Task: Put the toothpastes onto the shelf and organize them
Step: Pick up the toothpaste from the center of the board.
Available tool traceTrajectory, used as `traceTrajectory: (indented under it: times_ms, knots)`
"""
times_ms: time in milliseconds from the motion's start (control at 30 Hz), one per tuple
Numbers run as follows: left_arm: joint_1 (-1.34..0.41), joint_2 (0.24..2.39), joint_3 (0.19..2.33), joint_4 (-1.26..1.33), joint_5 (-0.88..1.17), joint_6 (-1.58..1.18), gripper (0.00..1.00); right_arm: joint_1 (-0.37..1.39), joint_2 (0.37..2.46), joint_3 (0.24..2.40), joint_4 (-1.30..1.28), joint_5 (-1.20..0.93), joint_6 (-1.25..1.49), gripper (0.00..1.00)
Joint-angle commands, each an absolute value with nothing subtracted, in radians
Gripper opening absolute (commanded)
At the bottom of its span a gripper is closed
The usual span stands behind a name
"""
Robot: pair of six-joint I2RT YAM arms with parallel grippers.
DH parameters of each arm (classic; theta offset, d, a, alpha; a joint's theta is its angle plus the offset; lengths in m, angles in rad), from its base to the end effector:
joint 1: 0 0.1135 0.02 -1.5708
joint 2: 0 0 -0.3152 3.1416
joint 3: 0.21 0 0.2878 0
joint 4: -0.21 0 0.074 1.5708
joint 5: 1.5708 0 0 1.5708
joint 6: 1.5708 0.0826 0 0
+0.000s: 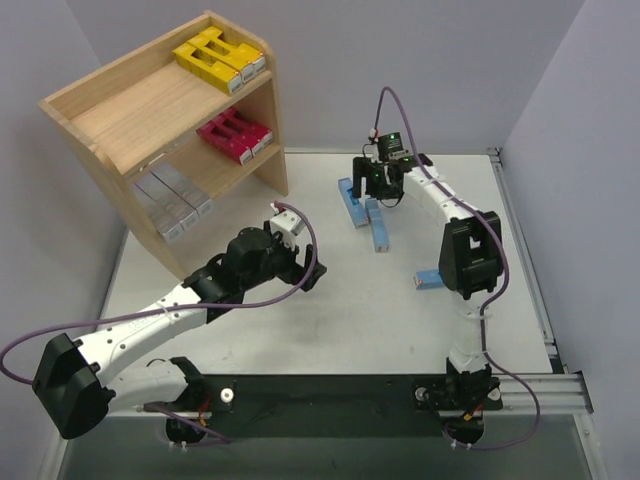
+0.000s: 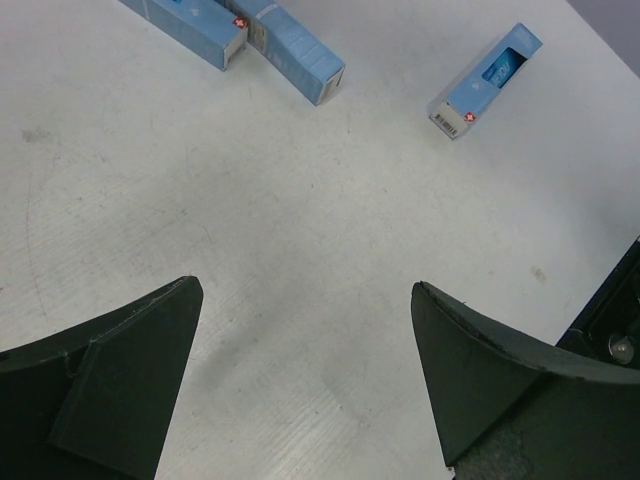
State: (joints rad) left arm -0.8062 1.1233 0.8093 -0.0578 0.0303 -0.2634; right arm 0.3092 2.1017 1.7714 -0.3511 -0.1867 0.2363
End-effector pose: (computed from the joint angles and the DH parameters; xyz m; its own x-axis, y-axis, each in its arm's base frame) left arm 0.2167 -0.2296 0.3109 -0.4357 0.0783 -0.8967 0.6498 0.7166 -0.2532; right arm 0.5534 0.1929 0.2530 -0.6855 0.0225 -0.7277 -0.2837 0.9122 0.2955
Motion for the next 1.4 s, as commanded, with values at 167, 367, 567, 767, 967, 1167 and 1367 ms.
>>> traceTrajectory:
  times_ms: [167, 367, 567, 767, 967, 1167, 1367]
  knots:
    - [-0.811, 1.085, 0.765, -0.086, -0.017, -0.290, 0.97, 0.383, 2.311, 2.020, -0.344, -0.057, 0.150, 0.71]
    - [-0.813, 1.072, 0.738, -0.094, -0.026, -0.311, 0.97, 0.394, 2.414, 2.114, -0.356, -0.022, 0.138, 0.68]
    - [-0.813, 1.078, 0.733, -0.091, -0.021, -0.319, 0.97, 0.405, 2.438, 2.111, -0.396, -0.015, 0.144, 0.61]
    - [-0.813, 1.092, 0.729, -0.074, -0.011, -0.344, 0.97, 0.429, 2.369, 1.976, -0.410, -0.015, 0.167, 0.46]
    - [-0.813, 1.108, 0.718, -0.045, -0.014, -0.403, 0.97, 0.452, 2.244, 1.807, -0.410, -0.003, 0.268, 0.36]
    - [-0.816, 1.123, 0.690, -0.015, -0.041, -0.523, 0.97, 0.460, 2.085, 1.663, -0.410, 0.044, 0.491, 0.36]
    - [-0.882, 1.132, 0.704, 0.028, -0.153, -0.531, 0.97, 0.460, 1.919, 1.543, -0.425, 0.041, 0.678, 0.36]
